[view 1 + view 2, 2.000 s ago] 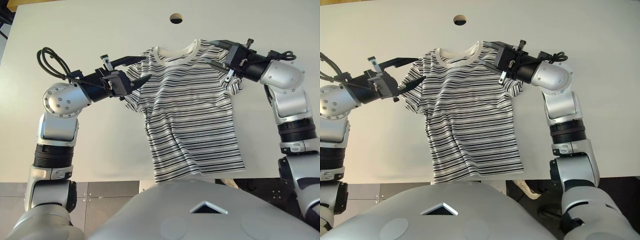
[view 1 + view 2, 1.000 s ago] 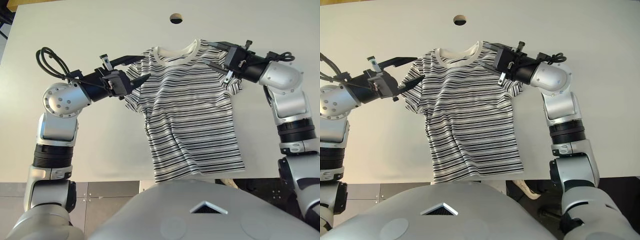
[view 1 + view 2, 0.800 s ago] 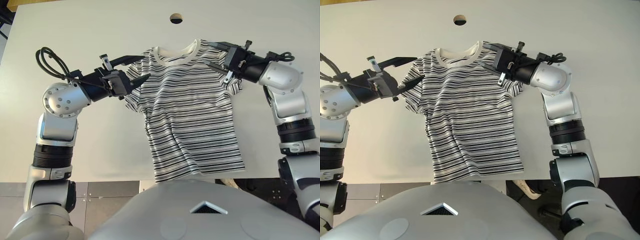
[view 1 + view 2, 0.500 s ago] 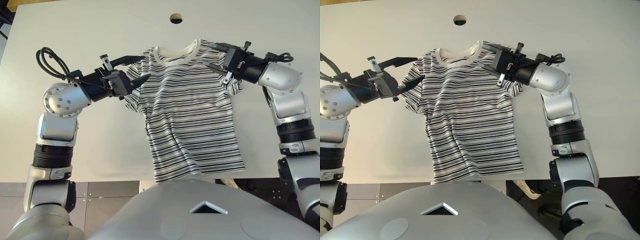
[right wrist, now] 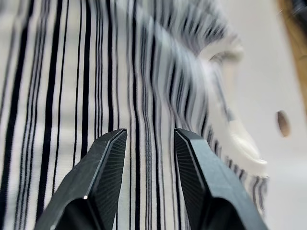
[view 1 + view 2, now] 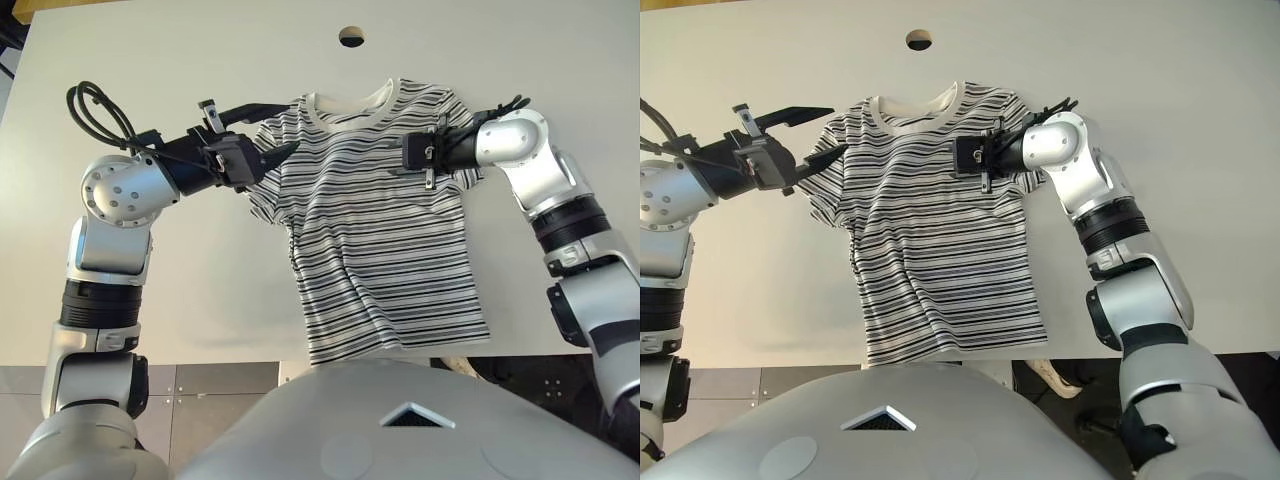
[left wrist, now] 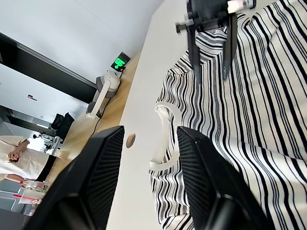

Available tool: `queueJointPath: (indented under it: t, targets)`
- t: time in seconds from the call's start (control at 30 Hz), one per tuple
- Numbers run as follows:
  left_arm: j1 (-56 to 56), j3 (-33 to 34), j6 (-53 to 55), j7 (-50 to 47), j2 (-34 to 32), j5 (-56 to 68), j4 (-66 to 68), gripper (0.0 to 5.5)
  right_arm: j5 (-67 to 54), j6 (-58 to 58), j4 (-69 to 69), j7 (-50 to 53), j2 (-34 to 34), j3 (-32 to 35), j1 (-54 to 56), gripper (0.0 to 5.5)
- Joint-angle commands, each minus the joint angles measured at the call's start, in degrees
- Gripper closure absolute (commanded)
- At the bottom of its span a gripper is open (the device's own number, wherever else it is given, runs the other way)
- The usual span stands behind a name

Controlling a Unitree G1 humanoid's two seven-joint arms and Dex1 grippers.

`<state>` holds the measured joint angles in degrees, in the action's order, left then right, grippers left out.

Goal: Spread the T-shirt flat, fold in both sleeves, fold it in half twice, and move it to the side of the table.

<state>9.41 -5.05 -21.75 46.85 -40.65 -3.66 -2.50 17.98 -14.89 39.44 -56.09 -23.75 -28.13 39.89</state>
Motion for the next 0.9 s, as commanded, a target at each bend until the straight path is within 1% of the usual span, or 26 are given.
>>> queueJointPath:
  t: [0.03,0.23,0.37,0.4,0.6,0.8,0.9]
  targets:
    - [0.77,-0.48,-0.3,0.23,-0.63,-0.17,0.06,3.46,3.19,1.52,10.71,0.24,3.38,-1.93,6.53,3.67]
    - [0.31,-0.58,-0.43,0.16,-0.67,-0.03,-0.02,3.46,6.28,1.74,25.23,4.19,4.89,-2.3,13.57,3.67]
    - [0.39,-0.7,-0.49,0.12,-0.63,0.0,-0.04,3.46,7.07,2.42,31.54,4.96,4.78,-2.17,14.66,3.67]
    - [0.38,-0.68,-0.48,0.11,-0.66,0.02,-0.04,3.46,6.22,3.55,32.82,4.15,4.36,-1.2,14.86,3.67]
    - [0.93,-0.78,-0.6,0.36,-0.76,0.09,0.34,3.46,7.63,5.48,36.31,4.09,0.25,-0.74,14.17,3.67]
    - [1.62,-1.07,-0.88,0.55,-0.88,0.01,1.05,3.46,8.38,5.4,36.38,2.4,-0.05,-1.5,13.15,3.67]
    - [2.19,-1.35,-1.06,0.49,-0.7,-0.02,1.76,3.46,7.14,5.81,36.27,2.56,0.6,-0.2,13.87,3.67]
